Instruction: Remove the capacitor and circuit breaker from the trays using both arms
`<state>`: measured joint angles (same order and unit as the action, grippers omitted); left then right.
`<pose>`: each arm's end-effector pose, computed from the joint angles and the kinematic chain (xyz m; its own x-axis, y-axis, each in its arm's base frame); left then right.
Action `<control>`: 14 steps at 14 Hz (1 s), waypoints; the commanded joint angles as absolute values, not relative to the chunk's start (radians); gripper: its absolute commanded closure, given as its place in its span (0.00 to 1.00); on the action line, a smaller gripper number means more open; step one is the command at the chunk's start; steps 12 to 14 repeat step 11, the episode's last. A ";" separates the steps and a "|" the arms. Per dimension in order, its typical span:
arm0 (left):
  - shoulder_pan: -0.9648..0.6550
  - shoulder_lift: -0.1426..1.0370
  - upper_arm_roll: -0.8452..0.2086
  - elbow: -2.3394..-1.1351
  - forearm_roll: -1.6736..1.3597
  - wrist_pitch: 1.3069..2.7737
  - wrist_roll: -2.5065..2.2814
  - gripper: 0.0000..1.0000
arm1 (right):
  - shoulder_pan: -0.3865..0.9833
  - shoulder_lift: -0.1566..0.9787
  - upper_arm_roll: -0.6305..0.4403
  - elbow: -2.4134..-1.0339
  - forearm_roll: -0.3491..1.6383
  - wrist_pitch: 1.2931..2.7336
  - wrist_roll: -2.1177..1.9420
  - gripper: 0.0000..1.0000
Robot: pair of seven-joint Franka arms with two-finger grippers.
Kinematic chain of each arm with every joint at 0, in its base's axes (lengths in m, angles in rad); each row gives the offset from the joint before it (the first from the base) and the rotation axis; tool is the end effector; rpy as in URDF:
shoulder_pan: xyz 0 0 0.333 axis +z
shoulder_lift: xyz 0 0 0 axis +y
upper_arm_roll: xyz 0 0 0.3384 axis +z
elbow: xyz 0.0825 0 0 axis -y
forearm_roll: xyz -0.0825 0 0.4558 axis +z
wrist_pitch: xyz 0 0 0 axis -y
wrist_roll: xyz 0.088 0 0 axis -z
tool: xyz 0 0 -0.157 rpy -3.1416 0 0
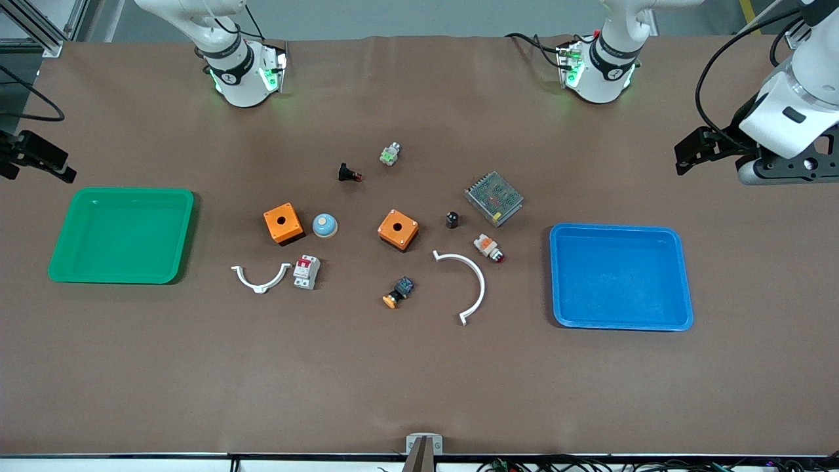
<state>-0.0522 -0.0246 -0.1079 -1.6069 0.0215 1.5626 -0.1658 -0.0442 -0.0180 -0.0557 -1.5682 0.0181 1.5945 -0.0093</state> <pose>0.6084 -0.0955 0.5918 0.9999 0.0059 -0.0156 0.0055 -0.9996 -0.0271 0.6224 -0.0598 0.6118 0.9949 -0.0908 0.0444 -0.0901 -0.9958 -0.0187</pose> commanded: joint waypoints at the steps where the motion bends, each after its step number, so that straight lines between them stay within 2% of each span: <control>1: -0.051 -0.026 -0.121 -1.591 0.020 1.554 -0.183 0.00 | -0.058 0.021 -0.043 -1.505 0.015 1.580 -0.009 0.00; 7: -0.048 0.008 -0.121 -1.546 0.021 1.551 -0.175 0.00 | -0.055 0.032 -0.043 -1.505 0.015 1.592 -0.012 0.00; 14: -0.052 0.009 -0.123 -1.548 0.046 1.546 -0.179 0.00 | -0.057 0.043 -0.043 -1.493 0.015 1.594 -0.014 0.00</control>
